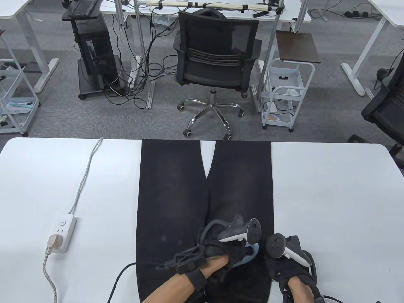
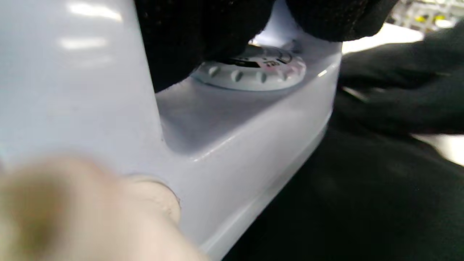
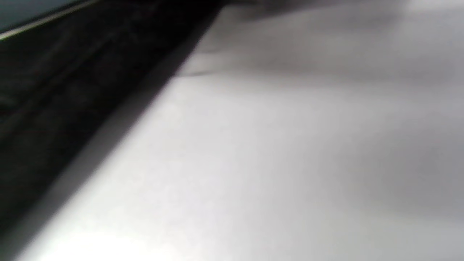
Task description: Iron trousers with electric iron on table
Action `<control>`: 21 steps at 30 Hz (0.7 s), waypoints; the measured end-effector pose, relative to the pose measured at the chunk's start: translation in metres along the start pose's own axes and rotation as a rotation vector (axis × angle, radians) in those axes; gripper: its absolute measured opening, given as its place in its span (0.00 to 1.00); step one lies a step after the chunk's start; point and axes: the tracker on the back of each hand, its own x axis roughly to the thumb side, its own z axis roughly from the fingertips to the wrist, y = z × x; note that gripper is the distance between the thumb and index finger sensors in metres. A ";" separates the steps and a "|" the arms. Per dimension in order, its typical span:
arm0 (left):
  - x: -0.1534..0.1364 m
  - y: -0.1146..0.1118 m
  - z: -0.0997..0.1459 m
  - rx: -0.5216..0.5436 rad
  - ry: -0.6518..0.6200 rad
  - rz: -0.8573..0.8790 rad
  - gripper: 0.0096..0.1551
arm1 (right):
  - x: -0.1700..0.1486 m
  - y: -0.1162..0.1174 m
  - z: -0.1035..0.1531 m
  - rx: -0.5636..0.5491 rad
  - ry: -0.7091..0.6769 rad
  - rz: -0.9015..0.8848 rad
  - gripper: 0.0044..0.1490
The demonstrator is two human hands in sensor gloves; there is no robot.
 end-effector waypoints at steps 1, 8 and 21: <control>-0.003 0.004 -0.010 -0.008 0.023 -0.014 0.33 | 0.000 0.000 0.000 0.001 -0.001 -0.002 0.45; -0.043 0.023 -0.068 -0.025 0.200 0.064 0.33 | 0.001 0.000 0.000 0.012 -0.001 0.007 0.46; -0.059 0.027 -0.079 -0.038 0.219 0.082 0.32 | 0.000 -0.001 -0.002 0.024 -0.005 -0.017 0.46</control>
